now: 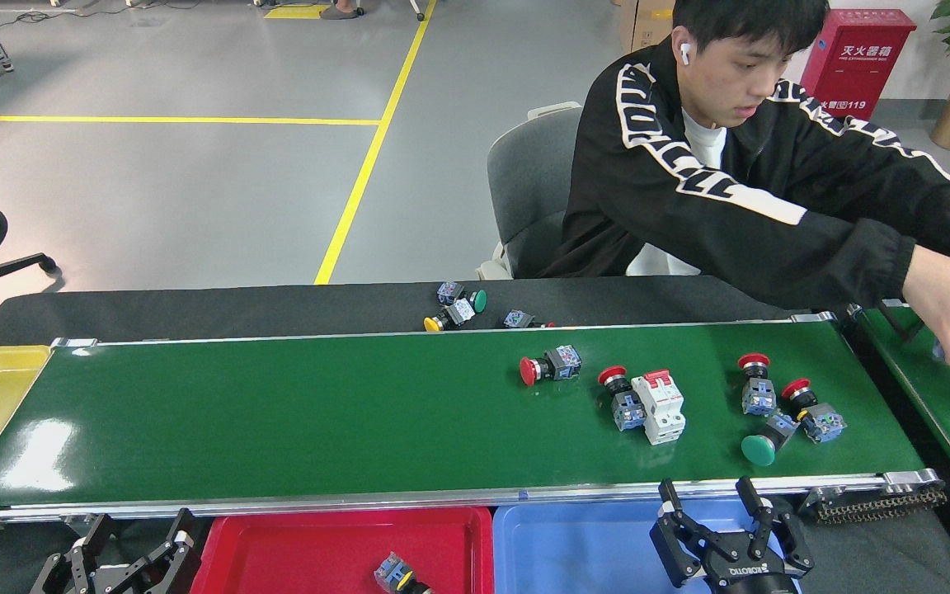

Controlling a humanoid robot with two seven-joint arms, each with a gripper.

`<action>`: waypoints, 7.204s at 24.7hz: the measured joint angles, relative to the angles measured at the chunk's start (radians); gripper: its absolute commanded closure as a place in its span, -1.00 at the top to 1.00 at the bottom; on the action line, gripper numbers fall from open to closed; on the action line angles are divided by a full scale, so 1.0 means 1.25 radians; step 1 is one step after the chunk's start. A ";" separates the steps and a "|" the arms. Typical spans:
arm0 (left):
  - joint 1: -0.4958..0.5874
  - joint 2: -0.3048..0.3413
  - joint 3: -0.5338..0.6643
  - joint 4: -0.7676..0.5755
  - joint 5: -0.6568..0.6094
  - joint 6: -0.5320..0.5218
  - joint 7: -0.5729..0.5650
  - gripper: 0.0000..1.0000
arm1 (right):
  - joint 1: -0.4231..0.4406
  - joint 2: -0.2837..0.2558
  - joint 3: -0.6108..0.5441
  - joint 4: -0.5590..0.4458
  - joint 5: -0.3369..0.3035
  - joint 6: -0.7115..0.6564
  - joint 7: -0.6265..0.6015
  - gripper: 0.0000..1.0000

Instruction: Pick switch part from conveyor to tray

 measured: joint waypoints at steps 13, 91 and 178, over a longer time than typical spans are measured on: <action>0.000 0.000 -0.001 0.000 0.000 0.001 0.001 1.00 | -0.276 0.050 0.156 0.319 0.095 0.152 0.036 0.55; -0.546 0.078 -0.476 0.617 -0.155 0.233 0.098 -0.88 | -0.282 0.074 0.279 0.315 0.116 0.087 0.081 0.97; -0.156 0.213 -0.170 0.210 0.070 -0.082 0.047 -0.91 | -0.318 0.105 0.317 0.383 -0.004 0.072 0.104 -0.86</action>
